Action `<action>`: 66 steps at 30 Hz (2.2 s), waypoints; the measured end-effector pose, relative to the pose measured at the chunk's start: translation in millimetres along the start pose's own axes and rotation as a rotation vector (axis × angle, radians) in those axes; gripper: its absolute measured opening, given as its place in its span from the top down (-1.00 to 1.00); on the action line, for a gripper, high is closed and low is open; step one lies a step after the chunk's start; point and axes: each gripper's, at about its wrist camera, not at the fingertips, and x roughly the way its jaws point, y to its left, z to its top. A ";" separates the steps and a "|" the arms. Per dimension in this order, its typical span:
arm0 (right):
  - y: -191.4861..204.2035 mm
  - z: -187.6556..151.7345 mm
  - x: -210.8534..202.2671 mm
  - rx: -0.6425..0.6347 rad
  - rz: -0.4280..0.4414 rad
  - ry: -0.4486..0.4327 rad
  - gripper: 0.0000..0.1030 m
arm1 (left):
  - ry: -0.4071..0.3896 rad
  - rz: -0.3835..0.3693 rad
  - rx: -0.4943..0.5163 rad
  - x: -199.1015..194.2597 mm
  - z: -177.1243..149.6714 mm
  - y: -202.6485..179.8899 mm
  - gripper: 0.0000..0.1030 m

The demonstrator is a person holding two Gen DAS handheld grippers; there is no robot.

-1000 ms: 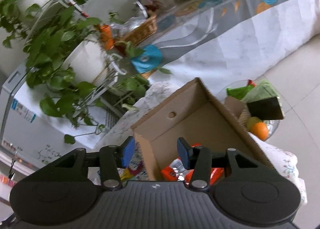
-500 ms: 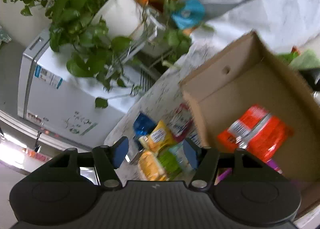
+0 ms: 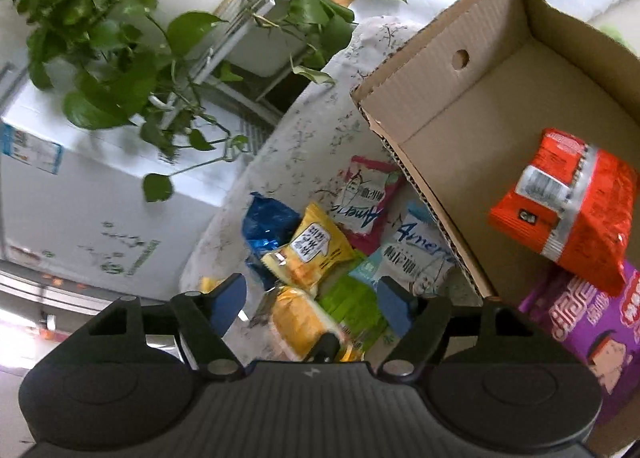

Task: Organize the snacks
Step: 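Withdraw both grippers from the box back over the table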

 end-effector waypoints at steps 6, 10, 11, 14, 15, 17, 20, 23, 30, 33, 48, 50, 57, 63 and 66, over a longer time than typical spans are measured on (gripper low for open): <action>19.0 -3.8 28.7 -0.124 -0.102 -0.018 -0.52 | 0.045 0.046 -0.023 0.5 -11.4 27.2 -0.78; 21.3 -7.4 48.6 -0.148 -0.159 0.006 -0.54 | 0.056 0.039 -0.040 -5.6 -16.0 47.4 -0.78; 21.5 -8.5 53.8 -0.150 -0.172 0.015 -0.54 | 0.054 0.043 -0.046 -7.2 -16.7 52.8 -0.78; 21.7 -11.3 65.8 -0.166 -0.216 0.015 -0.55 | 0.052 0.042 -0.068 -12.1 -16.0 64.6 -0.78; 22.3 -12.3 68.7 -0.174 -0.224 0.011 -0.55 | 0.049 0.040 -0.072 -12.9 -15.2 68.6 -0.78; 24.4 -14.7 73.9 -0.189 -0.232 0.013 -0.63 | 0.040 0.035 -0.073 -14.5 -13.6 73.7 -0.78; 31.9 -20.5 79.8 -0.222 -0.238 0.023 -0.69 | 0.029 0.044 -0.057 -18.0 -14.5 79.7 -0.78; 38.3 -25.9 82.6 -0.242 -0.220 0.052 -0.70 | 0.022 0.046 -0.058 -21.8 -17.2 87.0 -0.78; 52.1 -44.4 90.2 -0.310 -0.162 0.150 -0.71 | 0.013 0.055 -0.072 -27.5 -24.0 101.5 -0.78; 59.1 -49.9 90.2 -0.363 -0.201 0.148 -0.70 | 0.005 0.060 -0.075 -28.4 -24.6 104.9 -0.78; 48.8 -42.2 112.2 -0.388 -0.429 -0.013 -0.93 | -0.024 0.041 -0.066 -30.9 -22.0 97.0 -0.78; 52.2 -46.6 114.1 -0.407 -0.400 0.013 -0.94 | -0.032 0.046 -0.063 -31.1 -20.7 97.1 -0.78; 57.3 -57.5 113.5 -0.452 -0.372 0.052 -0.94 | -0.043 0.062 -0.067 -32.0 -19.0 98.8 -0.78; 59.9 -58.8 109.6 -0.433 -0.409 0.013 -0.90 | -0.052 0.080 -0.096 -33.2 -14.7 105.1 -0.78; 57.4 -60.3 100.1 -0.364 -0.457 -0.051 -0.90 | -0.067 0.086 -0.136 -37.0 -8.6 110.9 -0.78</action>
